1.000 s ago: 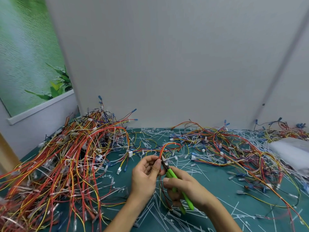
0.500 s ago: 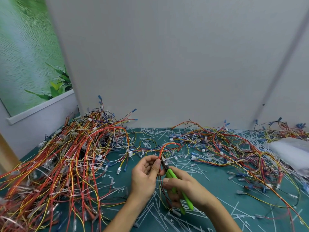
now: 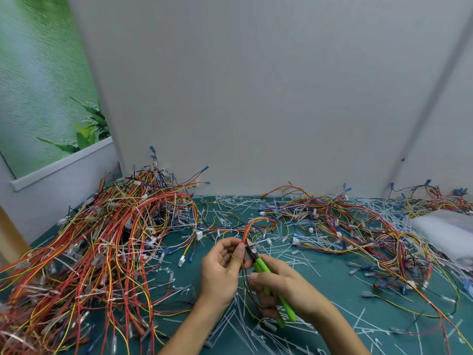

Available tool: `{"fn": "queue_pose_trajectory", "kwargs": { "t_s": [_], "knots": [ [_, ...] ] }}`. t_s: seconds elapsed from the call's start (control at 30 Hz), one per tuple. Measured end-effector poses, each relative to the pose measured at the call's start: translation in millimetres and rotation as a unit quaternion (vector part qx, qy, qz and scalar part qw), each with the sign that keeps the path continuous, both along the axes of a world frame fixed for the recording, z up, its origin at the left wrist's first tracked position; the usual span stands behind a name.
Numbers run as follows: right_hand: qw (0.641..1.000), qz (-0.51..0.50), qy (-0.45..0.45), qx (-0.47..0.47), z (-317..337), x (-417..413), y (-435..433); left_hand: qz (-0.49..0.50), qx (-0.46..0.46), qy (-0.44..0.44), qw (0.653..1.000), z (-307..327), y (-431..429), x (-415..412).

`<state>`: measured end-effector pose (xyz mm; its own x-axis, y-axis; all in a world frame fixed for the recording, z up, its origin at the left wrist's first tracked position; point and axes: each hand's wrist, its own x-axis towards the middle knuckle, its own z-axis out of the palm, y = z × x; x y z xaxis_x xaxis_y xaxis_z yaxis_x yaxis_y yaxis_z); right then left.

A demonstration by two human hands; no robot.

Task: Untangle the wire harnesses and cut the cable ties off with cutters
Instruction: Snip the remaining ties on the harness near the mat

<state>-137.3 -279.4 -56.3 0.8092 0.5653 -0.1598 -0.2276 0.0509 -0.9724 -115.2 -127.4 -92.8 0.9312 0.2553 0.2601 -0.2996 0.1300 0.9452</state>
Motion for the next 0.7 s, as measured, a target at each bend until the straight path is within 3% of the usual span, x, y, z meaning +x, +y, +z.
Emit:
{"fn": "queue_pose_trajectory", "kwargs": {
  "t_s": [0.37, 0.7],
  "knots": [
    [1.000, 0.000, -0.028, -0.014, 0.7, -0.8, 0.6, 0.002, -0.002, -0.006, 1.000, 0.6, -0.2, -1.6],
    [0.998, 0.016, 0.042, 0.038, 3.5, -1.2, -1.2, -0.004, 0.046, -0.035, 0.998, -1.1, 3.0, -1.4]
  ]
}}
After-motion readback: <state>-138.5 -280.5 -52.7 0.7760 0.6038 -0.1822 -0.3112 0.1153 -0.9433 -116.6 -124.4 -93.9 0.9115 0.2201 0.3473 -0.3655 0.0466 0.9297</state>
